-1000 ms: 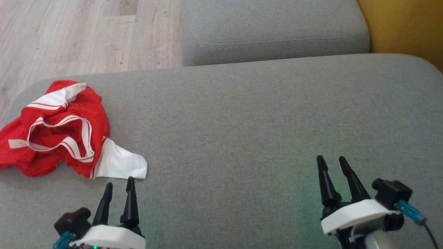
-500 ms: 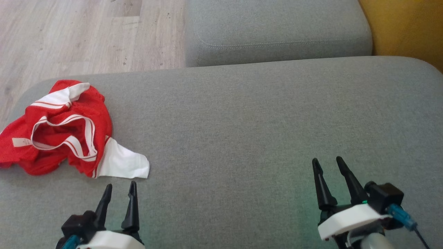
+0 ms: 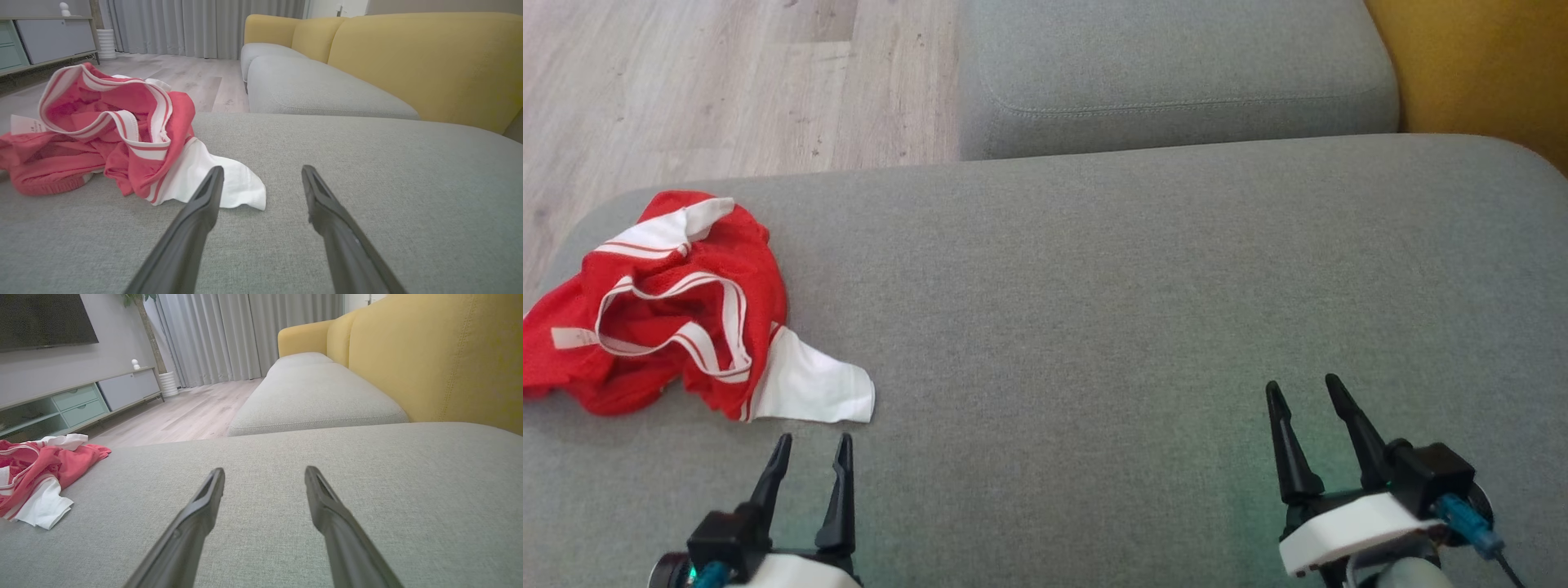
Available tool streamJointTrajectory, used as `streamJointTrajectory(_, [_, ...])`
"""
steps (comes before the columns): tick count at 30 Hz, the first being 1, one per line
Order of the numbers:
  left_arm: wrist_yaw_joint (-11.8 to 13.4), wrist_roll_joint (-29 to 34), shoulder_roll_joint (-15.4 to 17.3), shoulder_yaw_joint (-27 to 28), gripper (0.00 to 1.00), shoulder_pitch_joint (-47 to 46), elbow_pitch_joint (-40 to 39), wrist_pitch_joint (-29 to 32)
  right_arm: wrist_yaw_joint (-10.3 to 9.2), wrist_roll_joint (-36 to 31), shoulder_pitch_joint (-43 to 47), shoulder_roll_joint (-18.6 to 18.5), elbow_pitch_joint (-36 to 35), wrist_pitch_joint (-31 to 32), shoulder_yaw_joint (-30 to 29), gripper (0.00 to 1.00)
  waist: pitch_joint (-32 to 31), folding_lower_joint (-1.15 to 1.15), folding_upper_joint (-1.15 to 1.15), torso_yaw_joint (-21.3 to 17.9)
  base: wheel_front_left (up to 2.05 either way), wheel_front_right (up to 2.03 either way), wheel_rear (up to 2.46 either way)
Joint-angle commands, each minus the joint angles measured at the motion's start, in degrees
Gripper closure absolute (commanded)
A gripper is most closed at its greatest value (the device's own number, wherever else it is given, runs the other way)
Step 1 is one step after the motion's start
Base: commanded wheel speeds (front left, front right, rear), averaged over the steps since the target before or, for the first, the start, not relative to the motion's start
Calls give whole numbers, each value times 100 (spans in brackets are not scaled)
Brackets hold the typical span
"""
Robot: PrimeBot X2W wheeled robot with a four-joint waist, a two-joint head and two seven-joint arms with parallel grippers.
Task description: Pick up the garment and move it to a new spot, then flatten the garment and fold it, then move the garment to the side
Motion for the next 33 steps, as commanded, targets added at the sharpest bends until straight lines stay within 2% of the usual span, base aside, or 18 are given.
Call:
streamJointTrajectory(1, [12,142,88,206,0,-154,-126,-91,42,-148,-103,-26,-170,-105,119,0,1,0,0,2,0,0,0])
streamJointTrajectory(10, [-5,554,20,407,0,-138,56,-242,45,-455,-95,-29,-84,-257,15,0,-11,0,0,18,0,0,0])
streamJointTrajectory(33, [-77,524,-119,632,0,-143,97,-245,45,-256,-75,-28,107,-260,-66,0,20,0,0,50,0,0,0])
